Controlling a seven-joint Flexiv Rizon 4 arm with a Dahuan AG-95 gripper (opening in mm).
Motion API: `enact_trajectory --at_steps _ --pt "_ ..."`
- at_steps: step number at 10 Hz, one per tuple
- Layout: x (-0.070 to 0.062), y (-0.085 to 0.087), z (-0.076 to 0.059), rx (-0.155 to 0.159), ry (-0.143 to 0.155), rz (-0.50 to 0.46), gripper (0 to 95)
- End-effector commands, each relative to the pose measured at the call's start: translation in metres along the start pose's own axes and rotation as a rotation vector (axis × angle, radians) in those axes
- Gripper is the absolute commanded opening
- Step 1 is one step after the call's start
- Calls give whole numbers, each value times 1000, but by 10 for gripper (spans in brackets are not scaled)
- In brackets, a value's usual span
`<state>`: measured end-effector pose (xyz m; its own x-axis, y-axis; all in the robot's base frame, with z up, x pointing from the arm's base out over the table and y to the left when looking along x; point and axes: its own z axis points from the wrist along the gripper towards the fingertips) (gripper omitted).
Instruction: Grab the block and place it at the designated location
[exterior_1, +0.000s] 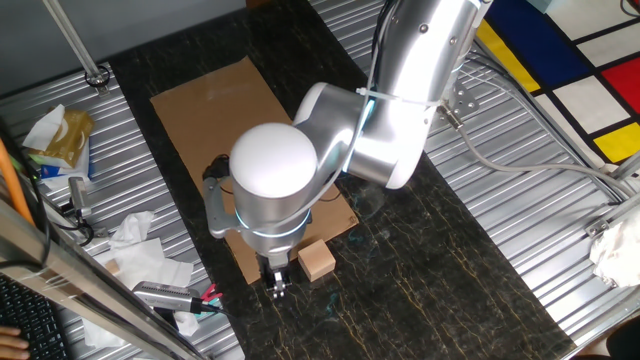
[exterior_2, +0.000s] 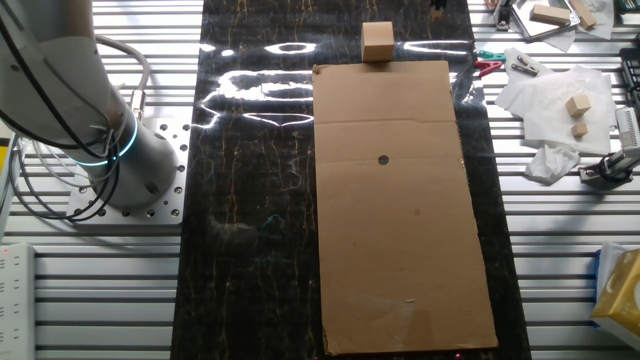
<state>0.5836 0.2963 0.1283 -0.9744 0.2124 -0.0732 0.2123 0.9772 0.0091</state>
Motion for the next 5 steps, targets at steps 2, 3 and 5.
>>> enact_trajectory --at_steps 2,3,5 --pt "-1 0 1 3 2 -15 380" --pt "-1 0 1 8 4 -14 380" --pt "-1 0 1 17 1 -22 380"
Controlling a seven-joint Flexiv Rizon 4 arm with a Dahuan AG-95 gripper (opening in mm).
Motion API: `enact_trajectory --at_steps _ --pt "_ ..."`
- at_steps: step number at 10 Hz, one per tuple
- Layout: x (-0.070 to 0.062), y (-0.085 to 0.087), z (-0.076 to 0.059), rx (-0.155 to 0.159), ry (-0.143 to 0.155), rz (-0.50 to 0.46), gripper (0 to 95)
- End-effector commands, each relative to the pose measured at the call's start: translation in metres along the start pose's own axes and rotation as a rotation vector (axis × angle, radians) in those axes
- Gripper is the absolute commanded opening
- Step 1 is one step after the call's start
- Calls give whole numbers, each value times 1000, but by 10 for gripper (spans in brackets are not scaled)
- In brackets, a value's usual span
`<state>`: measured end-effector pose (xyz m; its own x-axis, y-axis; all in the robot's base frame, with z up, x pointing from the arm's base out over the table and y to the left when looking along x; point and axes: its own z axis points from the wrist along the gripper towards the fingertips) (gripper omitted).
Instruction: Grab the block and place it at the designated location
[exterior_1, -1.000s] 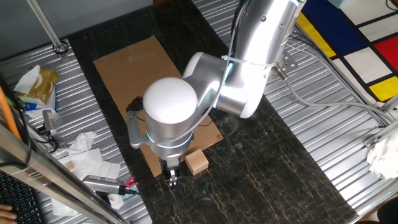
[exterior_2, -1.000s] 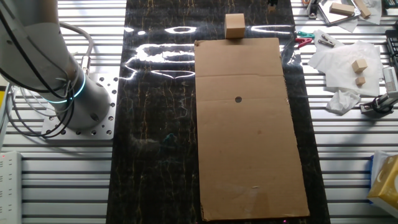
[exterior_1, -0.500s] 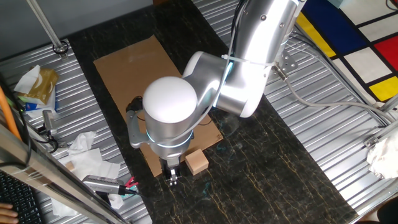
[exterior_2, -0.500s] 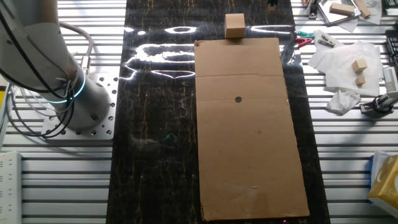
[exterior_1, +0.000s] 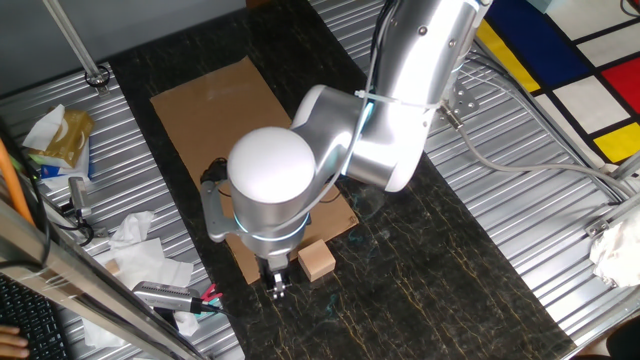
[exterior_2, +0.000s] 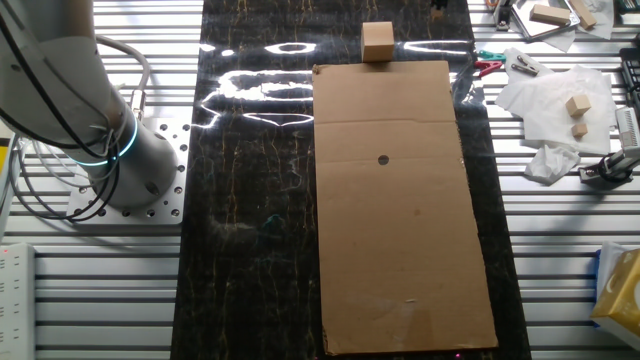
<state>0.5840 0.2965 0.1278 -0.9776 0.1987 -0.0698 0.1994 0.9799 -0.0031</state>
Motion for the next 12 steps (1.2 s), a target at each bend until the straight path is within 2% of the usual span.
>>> enact_trajectory --at_steps 1,3,4,10,12 --pt "0 0 0 11 -3 -9 380" --pt "1 -3 1 12 -5 -10 380" --pt "3 -5 1 9 -4 -14 570" --pt "9 -14 3 -22 -11 16 570" --pt "12 -18 5 -24 -17 36 570"
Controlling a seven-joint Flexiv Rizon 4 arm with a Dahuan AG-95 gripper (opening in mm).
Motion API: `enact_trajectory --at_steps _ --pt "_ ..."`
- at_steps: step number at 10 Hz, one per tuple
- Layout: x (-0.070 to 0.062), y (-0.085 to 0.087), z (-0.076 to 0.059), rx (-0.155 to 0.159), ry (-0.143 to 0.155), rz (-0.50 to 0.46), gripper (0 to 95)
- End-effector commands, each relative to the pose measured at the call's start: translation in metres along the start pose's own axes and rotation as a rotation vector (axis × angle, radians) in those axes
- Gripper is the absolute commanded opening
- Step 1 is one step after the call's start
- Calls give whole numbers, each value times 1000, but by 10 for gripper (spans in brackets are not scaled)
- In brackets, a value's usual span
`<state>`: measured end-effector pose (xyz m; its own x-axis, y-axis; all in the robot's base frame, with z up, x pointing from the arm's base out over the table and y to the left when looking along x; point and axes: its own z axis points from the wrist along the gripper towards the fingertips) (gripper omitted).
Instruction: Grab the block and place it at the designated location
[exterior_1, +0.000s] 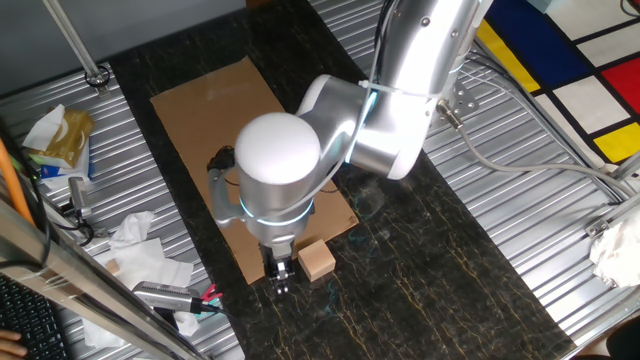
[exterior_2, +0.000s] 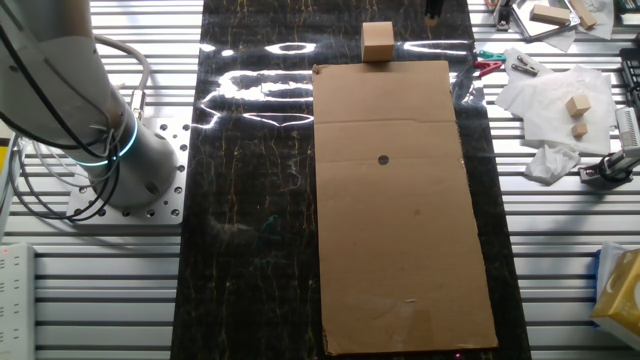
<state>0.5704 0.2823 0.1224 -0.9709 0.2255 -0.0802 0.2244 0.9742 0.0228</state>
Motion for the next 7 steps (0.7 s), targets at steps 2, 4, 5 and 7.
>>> enact_trajectory --at_steps 2,4,5,7 --pt "2 -2 0 0 -11 17 570" --pt "2 -2 0 0 -13 24 570" --pt "2 -2 0 1 -13 23 570" --pt "2 -3 0 4 -10 19 570"
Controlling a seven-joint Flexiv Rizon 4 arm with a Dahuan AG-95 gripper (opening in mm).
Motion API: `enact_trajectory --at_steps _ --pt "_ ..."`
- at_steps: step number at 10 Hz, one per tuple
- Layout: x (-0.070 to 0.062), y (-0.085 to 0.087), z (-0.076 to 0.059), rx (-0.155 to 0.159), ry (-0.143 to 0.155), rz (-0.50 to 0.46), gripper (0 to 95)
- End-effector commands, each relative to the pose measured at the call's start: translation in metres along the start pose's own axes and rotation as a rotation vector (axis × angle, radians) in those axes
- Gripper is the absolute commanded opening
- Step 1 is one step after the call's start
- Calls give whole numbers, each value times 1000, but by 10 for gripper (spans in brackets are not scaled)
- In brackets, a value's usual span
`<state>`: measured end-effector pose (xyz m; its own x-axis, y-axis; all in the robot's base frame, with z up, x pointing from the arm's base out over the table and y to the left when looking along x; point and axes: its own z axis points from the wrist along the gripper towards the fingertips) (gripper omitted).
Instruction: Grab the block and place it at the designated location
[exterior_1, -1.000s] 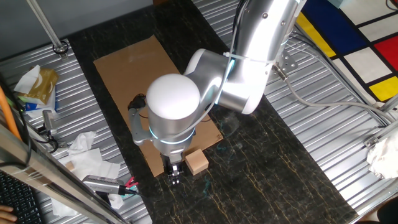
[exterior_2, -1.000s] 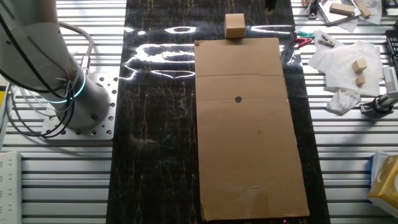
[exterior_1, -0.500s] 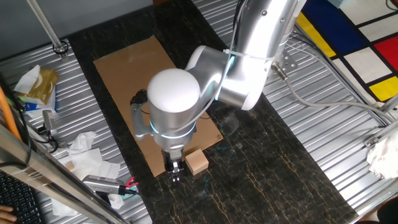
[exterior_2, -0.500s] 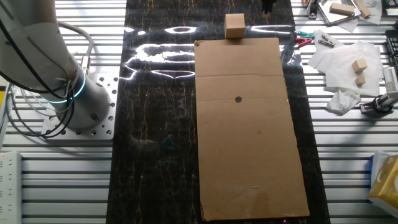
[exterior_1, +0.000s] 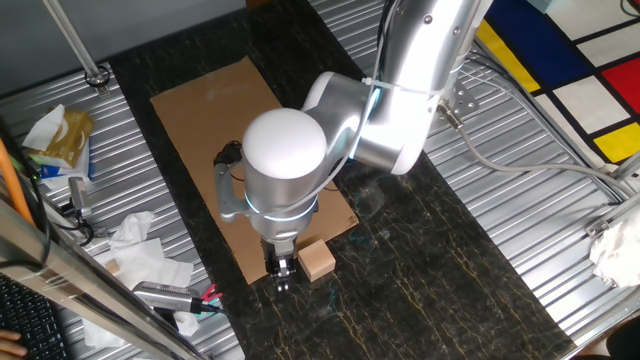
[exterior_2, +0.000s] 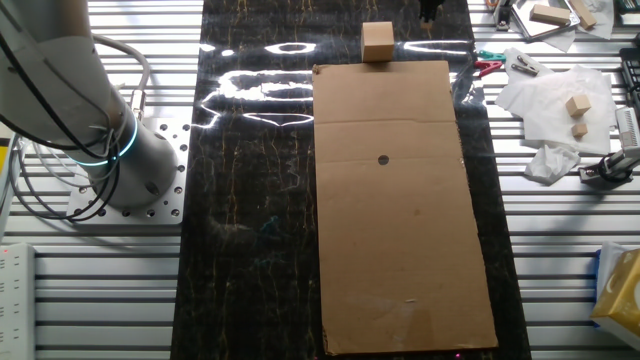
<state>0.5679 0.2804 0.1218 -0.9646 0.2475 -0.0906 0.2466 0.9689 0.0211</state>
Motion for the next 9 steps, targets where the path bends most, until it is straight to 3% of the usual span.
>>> enact_trajectory --at_steps 1,9 --pt "0 0 0 2 2 -5 570" --pt "0 0 0 0 1 -15 570"
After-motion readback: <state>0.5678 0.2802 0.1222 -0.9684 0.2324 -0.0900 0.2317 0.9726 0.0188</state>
